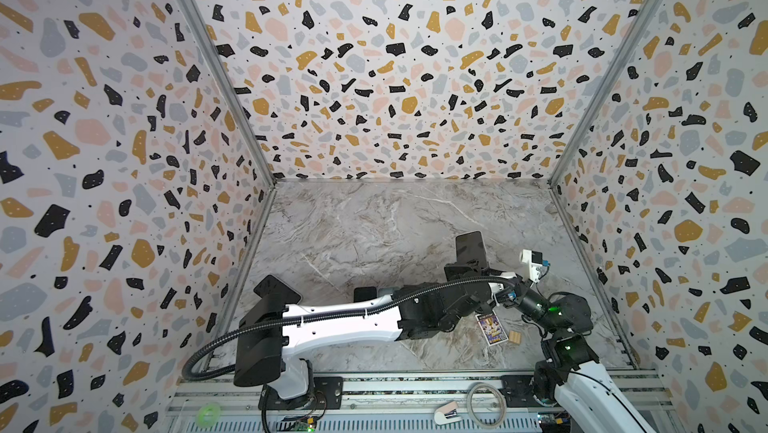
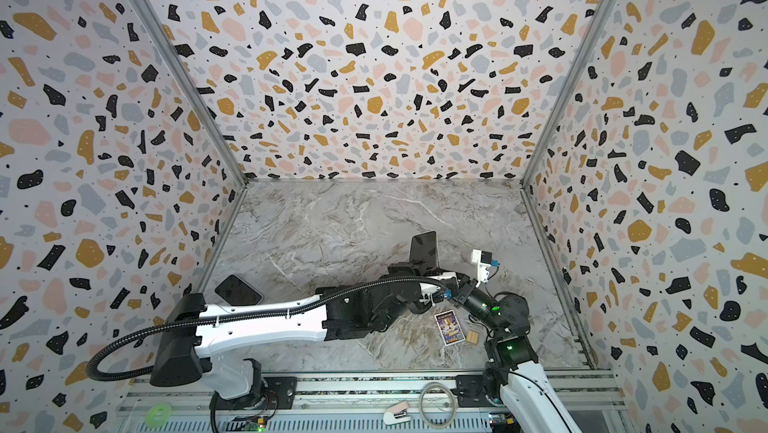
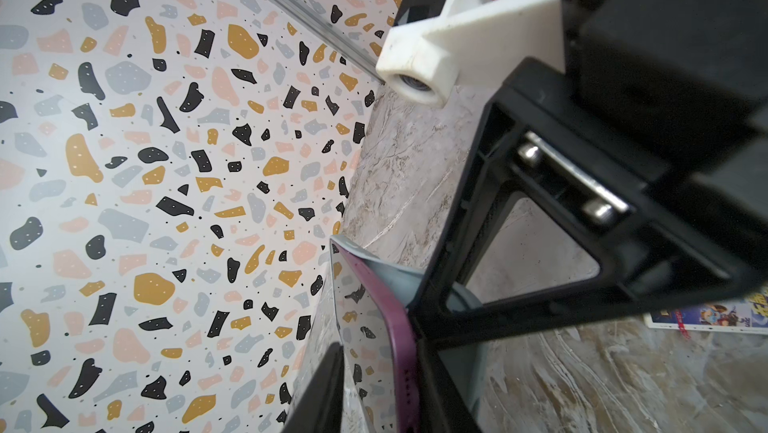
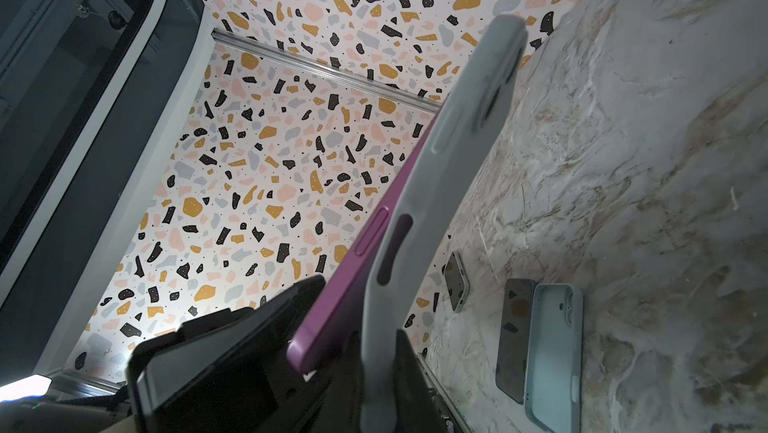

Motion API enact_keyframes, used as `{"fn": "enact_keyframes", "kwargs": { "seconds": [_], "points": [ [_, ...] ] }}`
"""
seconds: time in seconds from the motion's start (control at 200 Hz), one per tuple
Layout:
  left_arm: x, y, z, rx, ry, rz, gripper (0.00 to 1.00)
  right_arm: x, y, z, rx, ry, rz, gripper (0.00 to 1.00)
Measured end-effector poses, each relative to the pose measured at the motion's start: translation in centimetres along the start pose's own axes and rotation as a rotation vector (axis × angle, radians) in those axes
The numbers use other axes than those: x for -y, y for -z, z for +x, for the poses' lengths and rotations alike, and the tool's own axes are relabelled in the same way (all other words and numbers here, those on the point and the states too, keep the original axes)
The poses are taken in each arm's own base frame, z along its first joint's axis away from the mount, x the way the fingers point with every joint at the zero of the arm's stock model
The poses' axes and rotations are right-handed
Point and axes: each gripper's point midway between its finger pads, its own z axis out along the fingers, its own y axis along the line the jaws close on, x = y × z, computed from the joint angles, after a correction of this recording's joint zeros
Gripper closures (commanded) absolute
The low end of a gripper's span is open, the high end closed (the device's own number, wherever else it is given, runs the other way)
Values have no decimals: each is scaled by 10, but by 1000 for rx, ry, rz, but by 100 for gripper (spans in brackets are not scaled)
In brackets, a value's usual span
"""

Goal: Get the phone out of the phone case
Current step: 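Pull the pink phone from the grey case with the left gripper while the right holds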

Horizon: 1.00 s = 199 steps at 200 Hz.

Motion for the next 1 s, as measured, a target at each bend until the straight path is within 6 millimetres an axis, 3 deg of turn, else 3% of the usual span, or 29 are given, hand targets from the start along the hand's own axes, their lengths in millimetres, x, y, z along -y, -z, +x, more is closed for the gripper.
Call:
{"fn": "enact_keyframes", "kwargs": {
  "seconds": [0.996],
  "points": [
    [4,-6,6,7,41,18,100,2,2,2,-6,-6,15,100]
  ]
}}
